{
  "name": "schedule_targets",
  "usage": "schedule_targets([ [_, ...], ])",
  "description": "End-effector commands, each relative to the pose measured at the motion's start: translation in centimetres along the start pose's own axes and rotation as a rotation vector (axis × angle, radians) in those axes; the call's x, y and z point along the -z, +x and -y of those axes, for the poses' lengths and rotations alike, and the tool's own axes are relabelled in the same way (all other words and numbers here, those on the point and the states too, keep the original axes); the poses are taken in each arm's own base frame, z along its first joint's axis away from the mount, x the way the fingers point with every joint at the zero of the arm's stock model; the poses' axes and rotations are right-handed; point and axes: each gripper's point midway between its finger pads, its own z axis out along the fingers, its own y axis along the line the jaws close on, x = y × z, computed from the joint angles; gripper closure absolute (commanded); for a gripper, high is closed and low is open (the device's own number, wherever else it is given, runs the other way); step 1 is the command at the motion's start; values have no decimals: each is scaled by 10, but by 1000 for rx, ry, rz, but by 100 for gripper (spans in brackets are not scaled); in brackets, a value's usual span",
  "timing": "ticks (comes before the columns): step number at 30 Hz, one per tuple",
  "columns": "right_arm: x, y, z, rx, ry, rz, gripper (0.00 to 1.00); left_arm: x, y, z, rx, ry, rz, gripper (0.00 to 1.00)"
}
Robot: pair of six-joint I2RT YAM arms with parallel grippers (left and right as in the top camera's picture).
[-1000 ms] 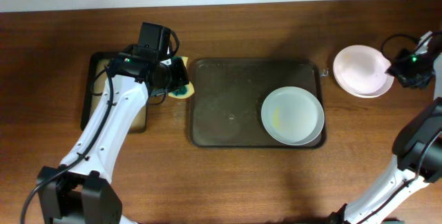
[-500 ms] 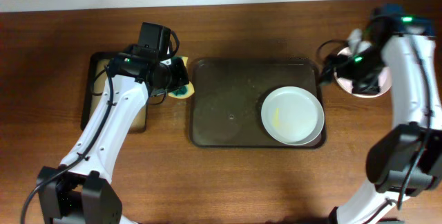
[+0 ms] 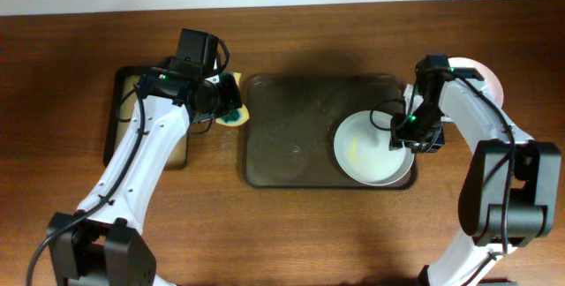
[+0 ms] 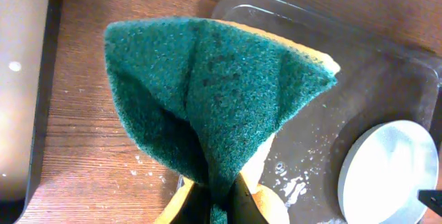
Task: Clean dirty plates on tray and stack at the side
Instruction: 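Return the right gripper and grasp the pale green plate rim, then scrub the pale green plate with the sponge in the left gripper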
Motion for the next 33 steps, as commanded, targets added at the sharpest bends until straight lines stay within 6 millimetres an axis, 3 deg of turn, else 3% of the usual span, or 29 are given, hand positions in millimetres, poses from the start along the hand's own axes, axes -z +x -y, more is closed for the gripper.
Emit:
schedule_targets([
  [1, -3, -4, 3, 4, 19, 21, 50, 10, -2, 5, -18, 28, 16, 100],
  [5, -3, -10, 24, 3, 139, 46, 49, 10, -2, 5, -18, 28, 16, 100],
  [11, -7, -13, 22, 3, 127, 48, 50, 10, -3, 5, -19, 30, 20, 100],
  [15, -11, -12, 10, 4, 55, 37, 56, 10, -3, 5, -19, 30, 20, 100],
  [22, -18, -8, 19, 1, 99, 28, 53, 10, -2, 5, -41, 29, 19, 100],
  [25, -20, -5, 4, 3, 10, 18, 56, 10, -3, 5, -41, 30, 21, 100],
  [27, -23, -3, -16, 7, -105, 15, 75, 10, -2, 5, -41, 30, 20, 100],
  [33, -25, 0, -44, 55, -179, 9, 73, 10, -1, 7, -42, 40, 15, 100],
])
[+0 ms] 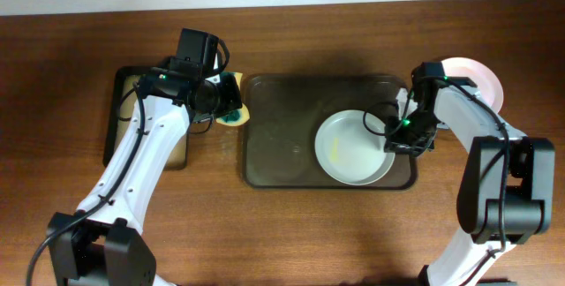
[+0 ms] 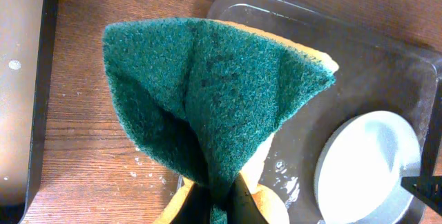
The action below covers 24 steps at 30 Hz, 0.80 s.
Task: Clean dirty plates on tray and stack at the side
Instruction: 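Scrub the pale green plate with the sponge in the left gripper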
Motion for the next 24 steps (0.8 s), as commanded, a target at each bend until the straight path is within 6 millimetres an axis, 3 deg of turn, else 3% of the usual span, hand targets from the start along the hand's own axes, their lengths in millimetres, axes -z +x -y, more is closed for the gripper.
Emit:
schedule_targets([
  [1, -10, 1, -25, 55, -57, -4, 65, 10, -2, 6, -20, 33, 17, 100],
  [2, -12, -3, -25, 59, -58, 6, 62, 10, -1, 7, -20, 39, 15, 100],
  [5, -23, -12, -8, -19, 24, 24, 75, 10, 3, 18, -60, 84, -4, 100],
  [7, -32, -16, 0, -53, 61, 23, 74, 9, 7, 24, -101, 95, -7, 100],
  [11, -39, -20, -12, -49, -16, 26, 77, 8, 15, 43, -149, 121, -9, 100],
  [13, -39, -25, -21, -53, -68, 44, 96, 3, 20, 67, -198, 157, 4, 100],
  [15, -40, -26, -24, -73, -69, 47, 96, -6, 25, 84, -195, 180, 4, 100],
  [18, -43, -25, -38, -40, -68, 45, 96, -35, 37, 110, -189, 205, -22, 100],
  [24, -53, -19, -73, 31, -62, 43, 96, -95, 54, 140, -247, 238, -43, 100],
])
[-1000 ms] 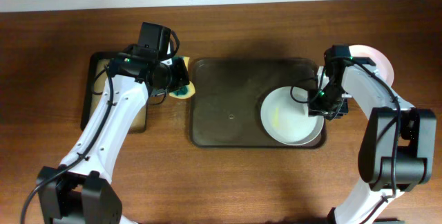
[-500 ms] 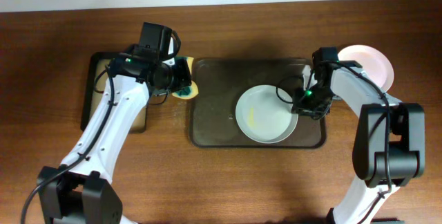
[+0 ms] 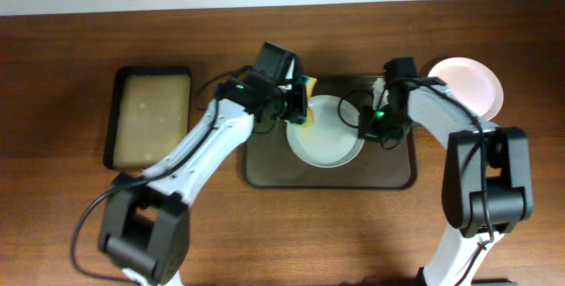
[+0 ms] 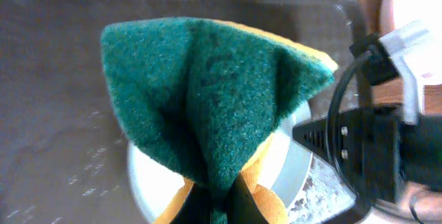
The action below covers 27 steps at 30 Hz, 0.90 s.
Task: Clean dirty plates on tray and stack at the side
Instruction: 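Scrub the pale green plate with the sponge in the left gripper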
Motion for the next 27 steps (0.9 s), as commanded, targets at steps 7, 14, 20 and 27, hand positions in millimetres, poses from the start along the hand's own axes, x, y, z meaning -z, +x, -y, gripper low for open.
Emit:
schedule_targets([
  [7, -28, 17, -7, 37, 62, -53, 96, -69, 37, -9, 79, -26, -120, 100],
  [14, -26, 14, 4, 38, 126, -39, 96, -101, 78, -33, 110, -139, -234, 100],
  [20, -26, 16, 7, 37, 138, -44, 96, -45, 64, -136, 37, -727, -160, 100],
  [27, -26, 18, 7, 35, 140, -53, 96, -12, 10, -77, 83, -559, -118, 100],
])
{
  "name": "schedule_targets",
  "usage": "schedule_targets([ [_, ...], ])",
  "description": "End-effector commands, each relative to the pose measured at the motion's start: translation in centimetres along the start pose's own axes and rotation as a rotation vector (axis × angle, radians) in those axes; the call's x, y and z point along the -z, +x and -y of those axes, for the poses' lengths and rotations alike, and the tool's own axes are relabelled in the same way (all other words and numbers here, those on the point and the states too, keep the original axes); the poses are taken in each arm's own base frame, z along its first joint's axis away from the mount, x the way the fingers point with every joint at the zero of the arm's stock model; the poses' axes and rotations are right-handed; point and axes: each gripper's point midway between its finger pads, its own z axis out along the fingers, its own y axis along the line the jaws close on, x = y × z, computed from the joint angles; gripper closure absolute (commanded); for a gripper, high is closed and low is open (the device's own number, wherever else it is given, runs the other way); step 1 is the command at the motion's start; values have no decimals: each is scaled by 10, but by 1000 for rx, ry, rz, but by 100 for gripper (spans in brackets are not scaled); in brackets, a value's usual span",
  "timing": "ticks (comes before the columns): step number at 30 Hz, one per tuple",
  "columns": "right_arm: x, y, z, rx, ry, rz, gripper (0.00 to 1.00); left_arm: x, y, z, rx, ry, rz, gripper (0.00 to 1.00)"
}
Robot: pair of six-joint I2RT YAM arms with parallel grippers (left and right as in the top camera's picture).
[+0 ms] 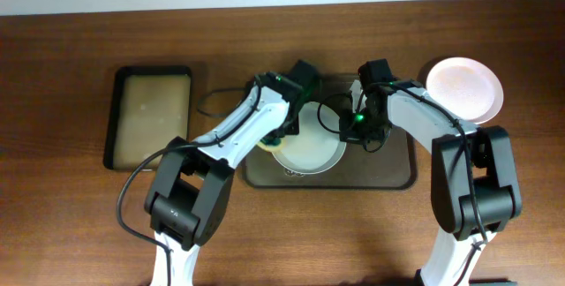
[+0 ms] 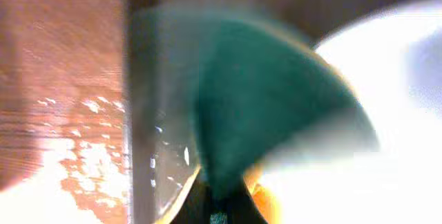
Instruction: Clean dirty plates on tray and stack at the side
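A white plate [image 1: 311, 152] lies in the left half of the dark tray [image 1: 388, 158]. My left gripper [image 1: 281, 136] is shut on a green and yellow sponge [image 1: 267, 143] at the plate's left rim. The left wrist view is blurred: the green sponge [image 2: 269, 113] lies over the tray's left edge and against the white plate [image 2: 394, 99], pinched in my left gripper [image 2: 219, 203]. My right gripper [image 1: 356, 127] is at the plate's right rim and looks shut on it.
A pink plate [image 1: 465, 87] sits on the table at the far right, off the tray. A black container with a beige inside [image 1: 148, 114] stands at the left. Wet spots show on the wood [image 2: 76, 113] beside the tray.
The left gripper with the sponge has gone from the plate's upper left rim down to its left rim. The plate and the right gripper have shifted slightly left and toward the front.
The white plate lay at the tray's right end with the right gripper at its rim, and the left gripper held the sponge left of the tray. The plate then stood further left each time. The sponge came over the tray and is now at the plate.
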Motion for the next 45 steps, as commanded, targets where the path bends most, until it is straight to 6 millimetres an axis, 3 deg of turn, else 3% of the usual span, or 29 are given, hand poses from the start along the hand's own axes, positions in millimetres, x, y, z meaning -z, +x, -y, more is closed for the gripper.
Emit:
schedule_targets([
  [1, -16, 12, 35, -40, 141, -45, 96, 20, -29, 20, 63, 158, 30, 100],
  [3, -16, 12, 35, -40, 141, -45, 96, 26, -21, 56, 55, 352, -36, 100],
  [5, -16, 12, 35, -40, 141, -46, 96, 25, -15, 74, 41, 431, -50, 100],
  [11, -16, 12, 35, -41, 141, -47, 96, -8, 17, 87, 2, 428, -69, 100],
  [14, -15, 14, 36, -43, 143, -56, 96, -32, 16, 65, 22, 328, -24, 100],
  [18, -15, 17, 36, -46, 146, -67, 96, -50, -6, -5, 68, 19, 92, 100],
  [22, -15, 20, 37, -49, 149, -78, 96, -34, -32, -67, 143, -153, 160, 100],
  [25, -12, 20, 36, -49, 151, -86, 96, -8, -48, -91, 211, -139, 201, 100],
  [27, -6, 19, 34, -49, 153, -93, 96, 8, -53, -94, 245, -72, 211, 100],
  [29, 17, 8, 24, -18, 152, -80, 96, 33, -59, -83, 283, 106, 204, 100],
  [31, 40, -4, 21, -5, 188, -46, 96, 45, -60, -67, 289, 253, 178, 100],
  [36, 127, -37, 18, 19, 357, 94, 96, 44, -47, -29, 135, 443, 93, 100],
  [39, 166, -45, 21, 30, 466, 154, 96, 34, -41, -18, 111, 440, 67, 100],
  [45, 234, -48, 27, 58, 737, 254, 96, -13, -14, 10, 46, 418, -52, 99],
])
